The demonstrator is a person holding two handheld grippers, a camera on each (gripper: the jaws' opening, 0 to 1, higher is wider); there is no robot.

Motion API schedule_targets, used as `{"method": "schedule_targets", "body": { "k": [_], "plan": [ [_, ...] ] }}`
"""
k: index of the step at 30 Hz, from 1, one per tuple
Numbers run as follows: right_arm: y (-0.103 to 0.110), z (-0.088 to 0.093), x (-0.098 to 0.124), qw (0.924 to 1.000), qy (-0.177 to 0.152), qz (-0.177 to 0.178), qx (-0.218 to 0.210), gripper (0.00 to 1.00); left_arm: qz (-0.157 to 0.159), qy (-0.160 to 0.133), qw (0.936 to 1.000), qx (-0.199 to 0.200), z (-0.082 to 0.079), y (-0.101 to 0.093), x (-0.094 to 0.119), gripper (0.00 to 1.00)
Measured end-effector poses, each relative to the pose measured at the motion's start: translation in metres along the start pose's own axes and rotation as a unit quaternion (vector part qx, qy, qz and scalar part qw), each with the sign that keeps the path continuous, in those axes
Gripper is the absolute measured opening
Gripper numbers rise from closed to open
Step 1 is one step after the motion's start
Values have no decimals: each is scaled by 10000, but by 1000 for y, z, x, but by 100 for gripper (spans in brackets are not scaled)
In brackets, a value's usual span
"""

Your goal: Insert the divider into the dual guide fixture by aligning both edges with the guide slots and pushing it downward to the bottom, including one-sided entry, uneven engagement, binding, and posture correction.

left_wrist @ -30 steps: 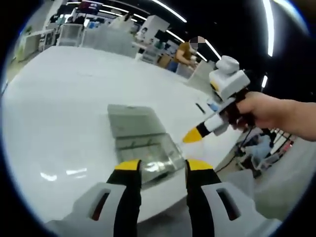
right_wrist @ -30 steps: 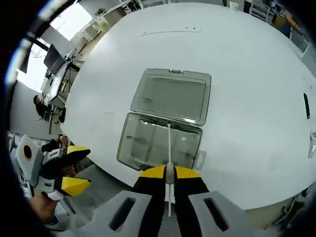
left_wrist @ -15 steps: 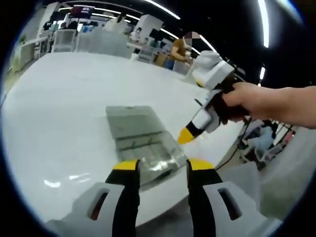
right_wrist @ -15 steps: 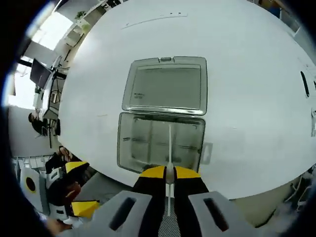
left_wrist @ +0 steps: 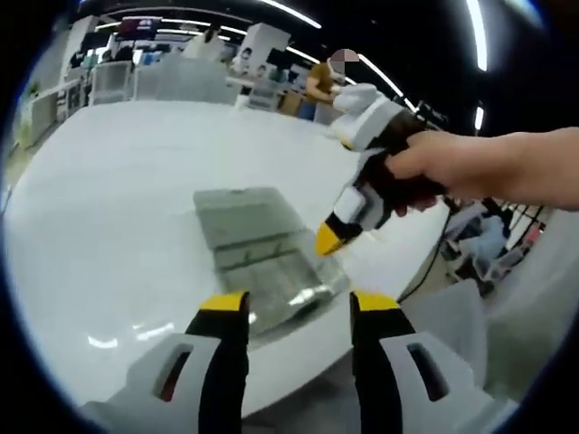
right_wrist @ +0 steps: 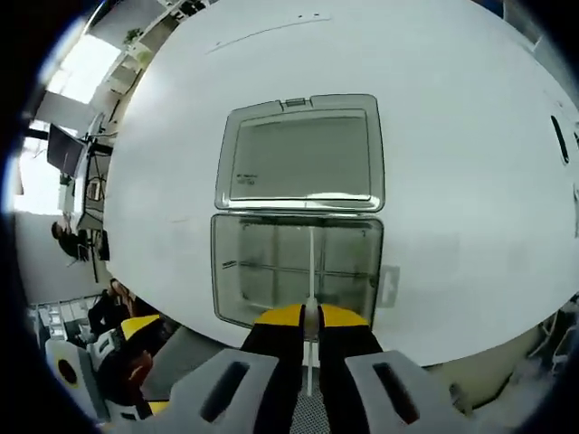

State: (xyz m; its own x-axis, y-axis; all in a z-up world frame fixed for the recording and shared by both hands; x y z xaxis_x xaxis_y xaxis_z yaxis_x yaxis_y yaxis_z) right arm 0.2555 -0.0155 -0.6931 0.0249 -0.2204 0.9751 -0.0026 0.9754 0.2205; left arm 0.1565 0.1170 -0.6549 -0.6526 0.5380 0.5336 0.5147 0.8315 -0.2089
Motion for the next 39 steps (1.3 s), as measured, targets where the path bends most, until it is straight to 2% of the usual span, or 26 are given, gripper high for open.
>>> {"method": "schedule_targets", "body": {
  "k": [9,25,39],
  "plan": [
    [-2,0,-6,9999,23,4,-103,0,56,82,9998,-184,5,-5,0,50],
    [-3,-5,-13,9997,66,-45,-225,0,193,115,9972,-718,10,-10,0,72],
    [0,-2,-14,9995,143,13,-280,0,165,126,9980,-591,14,-6,0,72]
  ]
}}
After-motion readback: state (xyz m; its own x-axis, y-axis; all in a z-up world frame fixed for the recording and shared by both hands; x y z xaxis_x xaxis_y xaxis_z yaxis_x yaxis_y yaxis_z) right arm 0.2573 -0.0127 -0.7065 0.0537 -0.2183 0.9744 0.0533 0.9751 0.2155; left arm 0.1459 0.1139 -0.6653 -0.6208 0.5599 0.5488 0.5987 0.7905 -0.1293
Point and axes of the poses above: the point that each gripper's makers call its tool centre point, and the gripper's own axes: x roughly backward along the fingers, y roughly to its left, z roughly out of its underside, the point moved 6 cm from there along x, roughly backward along the fingers, and after that the axes turned 12 degrees about -x, right-handed, at the moved point
